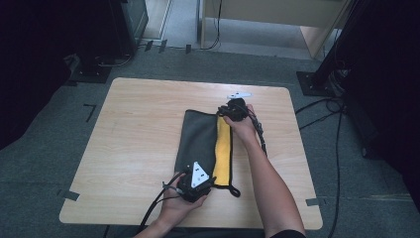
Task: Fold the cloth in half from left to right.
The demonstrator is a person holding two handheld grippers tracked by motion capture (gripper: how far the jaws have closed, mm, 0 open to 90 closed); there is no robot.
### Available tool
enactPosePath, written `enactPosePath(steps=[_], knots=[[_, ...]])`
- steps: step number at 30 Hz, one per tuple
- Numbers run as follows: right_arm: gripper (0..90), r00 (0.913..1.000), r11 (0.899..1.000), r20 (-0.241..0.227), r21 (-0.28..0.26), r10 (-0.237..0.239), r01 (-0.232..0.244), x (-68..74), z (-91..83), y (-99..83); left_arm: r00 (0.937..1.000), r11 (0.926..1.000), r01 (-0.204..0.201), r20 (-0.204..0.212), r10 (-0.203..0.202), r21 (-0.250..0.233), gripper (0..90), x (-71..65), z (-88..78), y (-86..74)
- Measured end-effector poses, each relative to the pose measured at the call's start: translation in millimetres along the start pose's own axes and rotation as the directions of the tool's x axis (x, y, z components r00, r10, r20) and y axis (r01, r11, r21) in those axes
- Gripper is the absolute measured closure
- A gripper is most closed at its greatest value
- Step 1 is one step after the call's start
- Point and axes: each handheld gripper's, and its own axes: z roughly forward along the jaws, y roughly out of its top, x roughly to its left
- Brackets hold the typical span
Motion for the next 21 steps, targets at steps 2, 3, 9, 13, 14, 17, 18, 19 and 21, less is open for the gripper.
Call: enactPosePath(steps=[2, 3, 9, 13, 14, 17, 18, 19, 21], knots=[[71.7, 0.9993, 0.999, 0.015, 0.008, 0.034, -0.034, -5.1, -2.4, -2.5, 0.9998, 0.9998, -0.013, -0.012, 0.013, -0.017, 57.0, 0.9, -7.7, -2.2], [71.5, 0.9989, 0.999, 0.023, 0.007, 0.042, -0.042, -6.4, -3.8, -2.9, 0.9998, 0.9998, -0.010, -0.014, 0.010, -0.018, 55.7, 2.6, -11.8, -3.7], [71.7, 0.9953, 0.995, 0.027, -0.024, 0.093, -0.092, -6.5, -20.7, -5.3, 0.9991, 0.9995, 0.016, -0.040, -0.017, -0.027, 54.5, 25.8, -39.1, -18.6], [68.9, 0.9927, 0.993, 0.034, -0.017, 0.116, -0.115, -4.8, -27.6, -8.5, 0.9944, 0.9970, 0.077, -0.072, -0.078, -0.006, 55.0, 49.1, -49.8, -34.1], [69.0, 0.9908, 0.992, 0.043, -0.005, 0.128, -0.128, -5.6, -27.2, -10.7, 0.9931, 0.9959, 0.091, -0.074, -0.091, -0.007, 55.3, 52.2, -50.5, -36.2], [71.1, 0.9842, 0.985, 0.040, 0.018, 0.172, -0.173, -7.6, -24.0, -18.1, 0.9916, 0.9936, 0.113, -0.063, -0.113, 0.006, 55.9, 62.6, -53.6, -40.3], [71.2, 0.9816, 0.982, 0.040, 0.026, 0.187, -0.188, -8.2, -22.4, -21.0, 0.9920, 0.9934, 0.114, -0.055, -0.114, 0.007, 55.9, 63.8, -53.7, -40.9], [71.4, 0.9786, 0.979, 0.041, 0.032, 0.202, -0.203, -8.5, -21.0, -22.9, 0.9929, 0.9937, 0.110, -0.045, -0.110, 0.016, 56.0, 64.5, -53.3, -41.6], [71.5, 0.9708, 0.970, 0.046, 0.043, 0.235, -0.237, -8.9, -18.3, -26.1, 0.9947, 0.9942, 0.101, -0.021, -0.100, 0.036, 57.5, 64.6, -50.8, -44.1]])
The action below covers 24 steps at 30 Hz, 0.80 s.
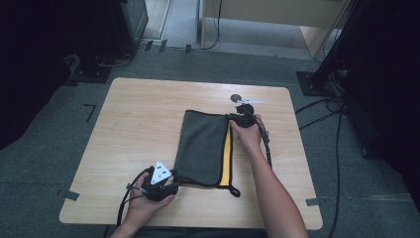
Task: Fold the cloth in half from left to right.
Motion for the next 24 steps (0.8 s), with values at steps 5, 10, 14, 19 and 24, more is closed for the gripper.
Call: enactPosePath(steps=[5, 10, 14, 19, 24], knots=[[78.4, 0.9997, 0.999, 0.007, 0.030, 0.024, -0.025, 1.1, 9.9, -7.9, 0.9993, 0.9981, -0.039, 0.005, 0.038, 0.049, 70.4, -2.4, 4.8, -2.6], [89.4, 0.9990, 1.000, 0.039, 0.014, 0.023, -0.024, 0.2, 8.9, -8.7, 0.9986, 0.9973, -0.052, 0.015, 0.051, 0.051, 80.3, -1.0, 2.4, -2.8], [89.6, 0.9990, 1.000, 0.045, -0.015, 0.002, -0.001, 1.0, 4.5, -4.7, 0.9978, 0.9976, -0.061, 0.028, 0.060, 0.033, 81.1, -2.9, 0.2, -1.4], [88.5, 0.9951, 1.000, 0.096, 0.013, -0.027, 0.026, 1.8, 10.6, -5.1, 0.9965, 0.9957, -0.049, 0.071, 0.044, 0.078, 68.8, -1.9, 10.5, -5.0], [74.4, 0.9936, 0.999, 0.109, -0.027, -0.028, 0.031, 1.4, 5.7, -7.1, 0.9960, 0.9968, -0.040, 0.083, 0.034, 0.070, 56.7, -2.4, 9.7, -5.2]])
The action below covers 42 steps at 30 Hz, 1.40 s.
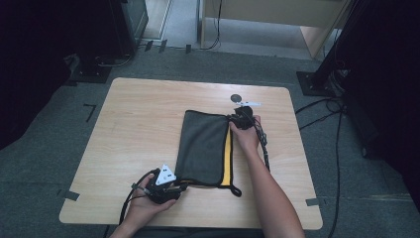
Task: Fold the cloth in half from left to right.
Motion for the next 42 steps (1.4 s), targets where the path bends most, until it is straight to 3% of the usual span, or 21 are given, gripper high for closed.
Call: enactPosePath(steps=[3, 6, 7, 13, 16, 19, 23, 28, 33, 35, 37, 38, 39, 42], knots=[[72.0, 1.0000, 0.999, -0.006, -0.034, -0.001, 0.001, 0.8, -19.4, -1.2, 1.0000, 1.0000, 0.000, -0.004, 0.000, -0.001, 56.4, 0.1, -2.1, 0.1], [72.1, 0.9989, 0.999, -0.024, -0.038, -0.040, 0.039, 9.8, -41.0, -11.4, 0.9999, 1.0000, 0.000, -0.011, 0.000, -0.002, 55.2, 1.2, -5.8, -0.2], [72.2, 0.9972, 0.997, -0.040, -0.039, -0.063, 0.062, 14.1, -49.9, -17.9, 0.9998, 1.0000, 0.000, -0.018, 0.000, -0.002, 54.6, 1.6, -7.1, -0.5], [72.8, 0.9896, 0.998, -0.130, -0.028, -0.061, 0.058, 38.5, -92.6, -61.8, 0.9990, 0.9998, 0.018, -0.041, -0.018, -0.006, 53.5, 9.5, -11.9, -6.3], [72.4, 0.9855, 0.997, -0.153, -0.017, -0.073, 0.071, 51.6, -108.1, -84.5, 0.9984, 0.9994, 0.031, -0.047, -0.032, -0.013, 54.1, 14.5, -11.8, -6.6], [71.6, 0.9831, 0.997, -0.165, 0.003, -0.080, 0.082, 61.0, -119.6, -103.4, 0.9985, 0.9998, 0.021, -0.051, -0.021, 0.000, 55.8, 15.0, -9.5, -7.5], [71.0, 0.9827, 0.998, -0.178, 0.024, -0.052, 0.057, 68.1, -133.7, -124.5, 0.9981, 0.9998, -0.010, -0.061, 0.011, 0.016, 56.5, 12.5, -8.0, -8.1], [71.3, 0.9762, 0.999, -0.217, 0.033, 0.010, -0.003, 73.8, -143.6, -145.1, 0.9973, 0.9994, -0.028, -0.067, 0.030, 0.019, 57.8, 10.5, -5.2, -9.0], [66.4, 0.9755, 0.999, -0.214, 0.024, 0.053, -0.049, 74.4, -134.6, -147.3, 0.9974, 0.9994, -0.031, -0.065, 0.032, 0.015, 58.0, 11.0, -5.0, -9.8], [67.2, 0.9773, 0.999, -0.206, 0.031, 0.047, -0.042, 76.6, -128.4, -148.4, 0.9974, 0.9995, -0.031, -0.065, 0.031, 0.011, 58.0, 11.4, -4.8, -10.2], [71.6, 0.9799, 1.000, -0.198, 0.023, 0.023, -0.019, 80.7, -125.4, -149.7, 0.9975, 0.9995, -0.031, -0.063, 0.031, 0.007, 58.0, 11.6, -4.7, -10.6], [75.7, 0.9860, 1.000, -0.167, 0.021, -0.002, 0.005, 84.2, -125.4, -149.5, 0.9978, 0.9996, -0.028, -0.061, 0.028, 0.003, 58.0, 12.0, -4.6, -10.7], [83.7, 0.9878, 1.000, -0.156, 0.017, -0.011, 0.014, 85.4, -125.0, -149.2, 0.9979, 0.9997, -0.025, -0.059, 0.026, 0.002, 58.4, 12.4, -4.7, -10.9], [88.4, 0.9837, 1.000, -0.179, 0.023, 0.012, -0.008, 83.1, -124.4, -148.7, 0.9978, 0.9997, -0.024, -0.061, 0.024, 0.003, 58.7, 12.3, -5.2, -11.1]])
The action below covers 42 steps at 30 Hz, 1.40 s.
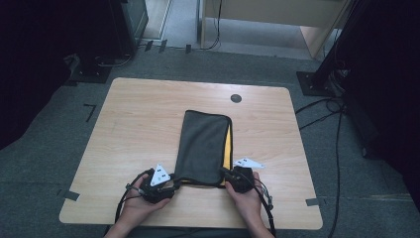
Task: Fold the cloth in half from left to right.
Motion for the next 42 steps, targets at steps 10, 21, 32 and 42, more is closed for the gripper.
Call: enactPosePath(steps=[10, 21, 32, 42], knots=[[88.9, 0.9998, 1.000, 0.008, -0.008, 0.017, -0.017, -10.1, -28.3, 7.1, 0.9996, 0.9997, -0.025, 0.011, 0.025, -0.006, 60.8, -9.0, -5.7, 1.9], [84.5, 0.9991, 0.998, 0.040, 0.063, 0.013, -0.015, -20.4, -24.8, 0.3, 0.9924, 0.9917, -0.118, 0.042, 0.116, 0.052, 88.6, -15.3, -8.7, 4.0], [72.3, 0.9972, 0.999, 0.074, 0.037, -0.008, 0.005, -25.6, -32.4, 6.4, 0.9863, 0.9938, -0.111, 0.124, 0.109, 0.007, 64.5, -7.7, -14.5, 1.6], [75.4, 0.9946, 0.997, 0.092, -0.056, -0.050, 0.055, -43.3, -8.9, 63.3, 0.9881, 0.9889, 0.121, 0.105, -0.112, -0.086, 50.8, 18.2, -7.0, 16.1]])
